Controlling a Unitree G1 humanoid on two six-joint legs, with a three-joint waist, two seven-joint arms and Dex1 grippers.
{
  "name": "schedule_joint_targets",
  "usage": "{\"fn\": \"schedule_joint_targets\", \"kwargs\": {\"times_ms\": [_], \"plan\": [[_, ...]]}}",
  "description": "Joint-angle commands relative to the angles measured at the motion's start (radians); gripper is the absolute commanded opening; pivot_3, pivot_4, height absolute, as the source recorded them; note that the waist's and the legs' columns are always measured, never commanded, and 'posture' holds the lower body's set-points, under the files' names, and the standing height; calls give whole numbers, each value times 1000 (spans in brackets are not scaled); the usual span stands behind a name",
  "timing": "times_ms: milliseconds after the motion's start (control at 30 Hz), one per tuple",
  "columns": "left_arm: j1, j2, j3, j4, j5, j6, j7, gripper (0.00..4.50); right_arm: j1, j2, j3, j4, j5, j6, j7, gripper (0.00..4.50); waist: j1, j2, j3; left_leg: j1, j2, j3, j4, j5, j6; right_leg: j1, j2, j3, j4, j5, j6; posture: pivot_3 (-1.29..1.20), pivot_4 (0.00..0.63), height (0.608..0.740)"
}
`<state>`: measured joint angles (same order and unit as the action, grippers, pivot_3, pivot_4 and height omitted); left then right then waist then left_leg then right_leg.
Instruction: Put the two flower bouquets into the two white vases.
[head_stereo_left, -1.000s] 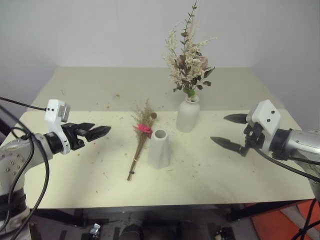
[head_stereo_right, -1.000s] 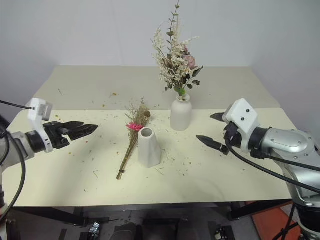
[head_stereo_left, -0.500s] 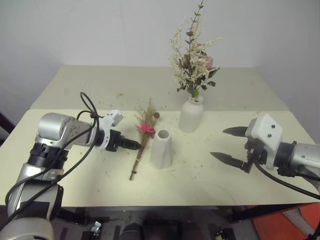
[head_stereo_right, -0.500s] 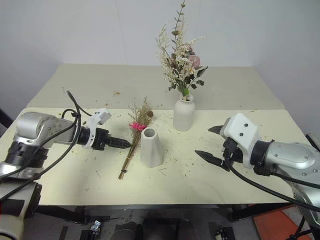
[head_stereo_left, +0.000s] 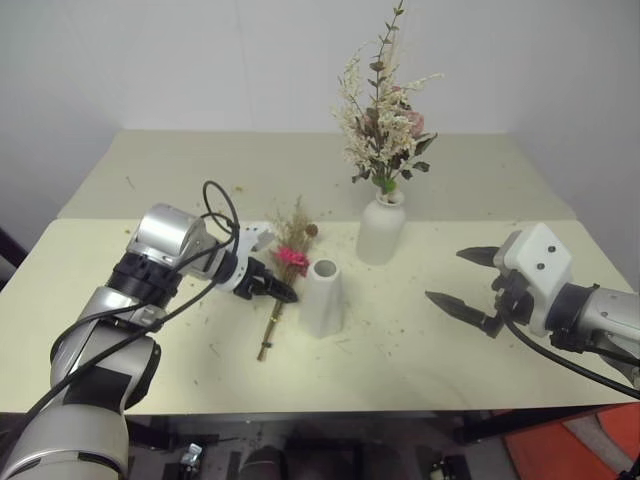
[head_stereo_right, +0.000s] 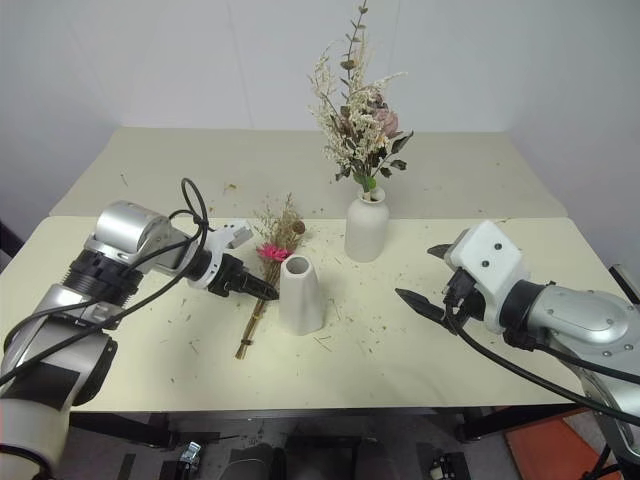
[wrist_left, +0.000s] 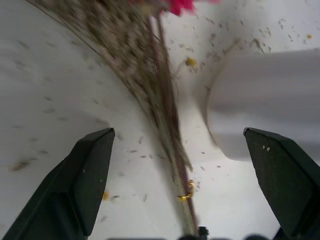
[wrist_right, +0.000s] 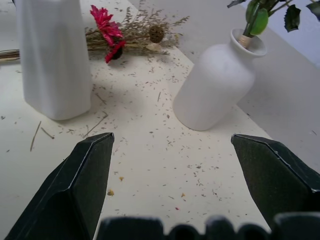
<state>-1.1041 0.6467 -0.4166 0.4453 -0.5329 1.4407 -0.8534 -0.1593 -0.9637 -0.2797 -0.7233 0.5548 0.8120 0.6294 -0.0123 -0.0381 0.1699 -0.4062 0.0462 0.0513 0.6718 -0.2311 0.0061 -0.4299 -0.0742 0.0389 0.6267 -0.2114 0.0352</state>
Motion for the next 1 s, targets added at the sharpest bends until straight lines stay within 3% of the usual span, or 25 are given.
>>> {"fn": "schedule_joint_targets", "kwargs": {"times_ms": [33, 200, 300, 700, 833, 1000], "plan": [[-29, -13, -16, 5, 35, -11, -20, 4500, -23, 2, 6, -6, -15, -9, -13, 4417, 0, 0, 0, 0, 0, 0, 0, 0, 0, 0, 0, 0, 0, 0, 0, 0, 150, 740], [-25, -28, -25, 6, 63, -20, -34, 4500, -41, 4, 26, 14, -25, -12, -16, 4417, 0, 0, 0, 0, 0, 0, 0, 0, 0, 0, 0, 0, 0, 0, 0, 0, 150, 740], [-22, -40, -28, 12, 74, -26, -46, 3915, -51, 4, 35, 25, -33, -13, -17, 4500, 0, 0, 0, 0, 0, 0, 0, 0, 0, 0, 0, 0, 0, 0, 0, 0, 150, 740], [-19, -94, -15, 89, 141, -69, -37, 43, -66, 11, 54, 39, -62, -9, -23, 4500, 1, 0, 0, 0, 0, 0, 1, 0, 0, 0, 0, 0, 0, 0, 0, 0, 150, 740], [-25, -101, 31, 114, 154, -88, -22, 43, -65, 10, 50, 37, -67, -11, -18, 4500, 0, 0, 0, 0, 0, 0, 1, 0, 0, 0, 0, 0, 1, 0, 0, 0, 150, 740], [-24, -64, 278, 67, 118, -158, 49, 43, -39, 2, -38, 18, 5, 16, 33, 4500, -1, 0, 0, -1, 0, -1, 2, 0, 0, 0, 0, 0, 1, 0, 0, 0, 150, 740]]}}
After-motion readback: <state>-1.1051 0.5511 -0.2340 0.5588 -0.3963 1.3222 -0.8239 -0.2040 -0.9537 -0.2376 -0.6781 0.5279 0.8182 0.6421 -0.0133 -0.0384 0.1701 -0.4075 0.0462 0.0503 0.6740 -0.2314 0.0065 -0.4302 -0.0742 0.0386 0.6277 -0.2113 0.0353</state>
